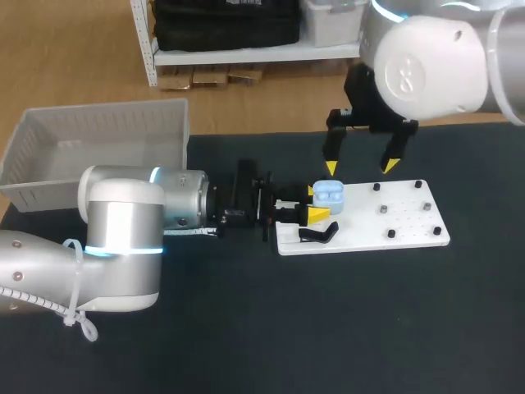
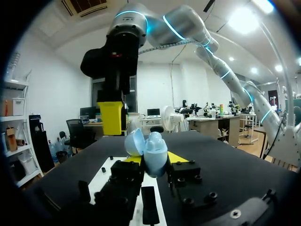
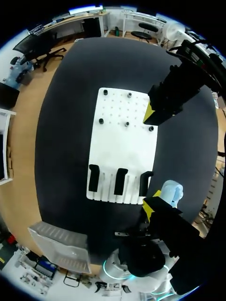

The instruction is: Pick up each earbud case from the left stands, insert the matching earbuds, close the lid, and place the case in the box.

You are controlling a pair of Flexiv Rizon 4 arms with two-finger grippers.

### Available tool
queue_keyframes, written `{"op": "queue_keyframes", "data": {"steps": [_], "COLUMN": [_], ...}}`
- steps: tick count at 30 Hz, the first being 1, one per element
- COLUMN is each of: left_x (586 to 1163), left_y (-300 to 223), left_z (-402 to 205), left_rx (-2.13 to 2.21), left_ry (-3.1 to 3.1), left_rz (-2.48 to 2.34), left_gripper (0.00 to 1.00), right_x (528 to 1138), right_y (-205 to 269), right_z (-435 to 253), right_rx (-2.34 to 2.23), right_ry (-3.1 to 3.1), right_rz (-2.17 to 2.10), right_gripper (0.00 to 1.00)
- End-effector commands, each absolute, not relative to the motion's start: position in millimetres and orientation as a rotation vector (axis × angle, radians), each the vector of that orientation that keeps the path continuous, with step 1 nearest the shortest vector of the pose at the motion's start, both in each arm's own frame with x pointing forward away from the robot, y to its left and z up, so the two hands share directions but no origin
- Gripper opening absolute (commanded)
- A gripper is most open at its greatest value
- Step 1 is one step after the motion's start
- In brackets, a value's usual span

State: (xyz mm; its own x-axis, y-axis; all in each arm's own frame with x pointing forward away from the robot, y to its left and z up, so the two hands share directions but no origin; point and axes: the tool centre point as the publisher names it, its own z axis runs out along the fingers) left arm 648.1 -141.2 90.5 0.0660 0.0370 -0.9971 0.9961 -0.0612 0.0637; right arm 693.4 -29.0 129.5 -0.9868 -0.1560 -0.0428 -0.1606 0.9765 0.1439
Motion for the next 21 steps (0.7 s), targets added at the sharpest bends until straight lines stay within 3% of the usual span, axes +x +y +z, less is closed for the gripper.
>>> {"op": "queue_keyframes", "data": {"steps": [1,14,21], "left_x": [646.7,646.7,643.2], "left_y": [-141.3,-141.3,-134.0], "left_z": [89.6,89.6,93.0], "left_rx": [1.307,1.307,1.314], "left_ry": [1.158,1.158,1.172], "left_rz": [-1.181,-1.181,-1.173], "left_gripper": [0.00,0.00,0.00], "right_x": [689.1,662.2,668.5], "right_y": [-29.9,-26.8,-42.2], "right_z": [126.2,122.2,155.4], "right_rx": [-0.251,-0.304,-0.215], "right_ry": [3.103,3.141,2.910], "right_rz": [0.238,0.264,0.385], "right_gripper": [1.00,1.00,1.00]}}
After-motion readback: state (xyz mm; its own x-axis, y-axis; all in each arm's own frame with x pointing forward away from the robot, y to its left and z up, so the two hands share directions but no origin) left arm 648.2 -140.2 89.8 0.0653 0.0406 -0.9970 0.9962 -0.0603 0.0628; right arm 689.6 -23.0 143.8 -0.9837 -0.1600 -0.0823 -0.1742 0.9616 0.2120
